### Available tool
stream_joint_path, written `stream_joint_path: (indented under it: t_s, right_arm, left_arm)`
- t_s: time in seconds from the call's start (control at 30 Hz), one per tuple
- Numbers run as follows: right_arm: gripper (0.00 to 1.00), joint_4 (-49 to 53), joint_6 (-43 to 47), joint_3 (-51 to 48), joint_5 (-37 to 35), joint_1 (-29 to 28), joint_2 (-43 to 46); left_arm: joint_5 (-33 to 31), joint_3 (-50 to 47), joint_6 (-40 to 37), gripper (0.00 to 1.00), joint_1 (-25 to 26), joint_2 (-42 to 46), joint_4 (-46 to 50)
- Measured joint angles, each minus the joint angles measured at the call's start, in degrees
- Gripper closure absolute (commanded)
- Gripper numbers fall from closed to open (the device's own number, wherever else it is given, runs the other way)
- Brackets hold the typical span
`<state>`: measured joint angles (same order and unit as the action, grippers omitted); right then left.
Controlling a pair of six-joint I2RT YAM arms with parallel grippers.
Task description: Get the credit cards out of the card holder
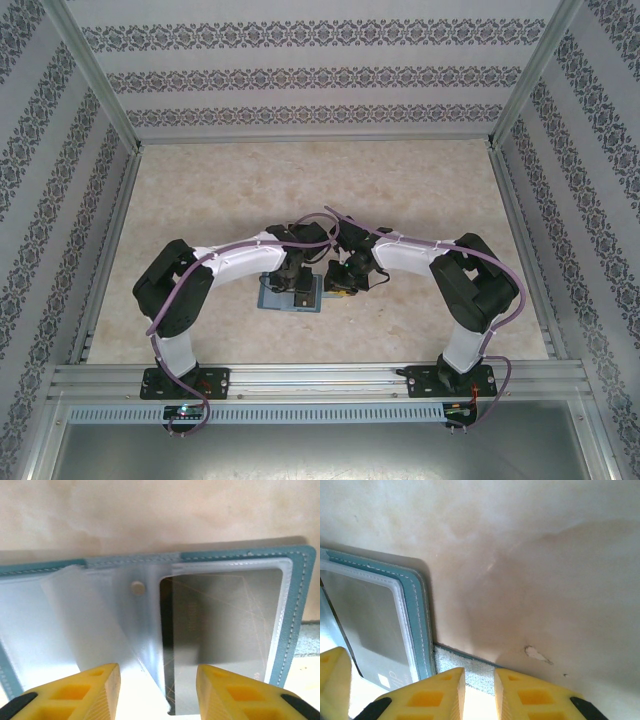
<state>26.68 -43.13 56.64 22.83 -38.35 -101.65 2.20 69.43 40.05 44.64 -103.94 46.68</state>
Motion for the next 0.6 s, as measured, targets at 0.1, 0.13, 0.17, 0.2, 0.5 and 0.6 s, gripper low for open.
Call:
stream_joint_path:
  t_s: [0.1, 0.13, 0.17, 0.2, 0.5, 0.6]
  right_arm:
    - [0.76, 0.26, 0.0, 0.22, 0.0, 0.0, -0.09]
    - [0.76, 0.31, 0.0, 0.24, 0.0, 0.0, -0.13]
    - [0.76, 0.31, 0.0, 0.24, 0.0, 0.0, -0.15]
    - [0.76, 0.31, 0.0, 0.26, 0.0, 0.0, -0.13]
    - [0.76, 0.33, 0.02, 0.26, 0.0, 0.0, -0.15]
    - [0.76, 0.35, 0.02, 0.26, 0.0, 0.0, -0.13]
  left_arm:
    - [-1.73, 0.72, -0.11, 0.53, 0.0, 0.02, 1.44]
    - [-2.25, 0.79, -0.2, 0.52, 0.0, 0.02, 1.84]
    - [-2.69, 0.85, -0.24, 0.52, 0.0, 0.02, 2.29]
    - [-2.99, 0.9, -0.26, 0.52, 0.0, 0.02, 2.64]
    - [-4.39, 1.09, -0.44, 0.52, 0.0, 0.15, 4.46]
    - [-4.04, 1.09, -0.46, 0.6, 0.0, 0.35, 4.44]
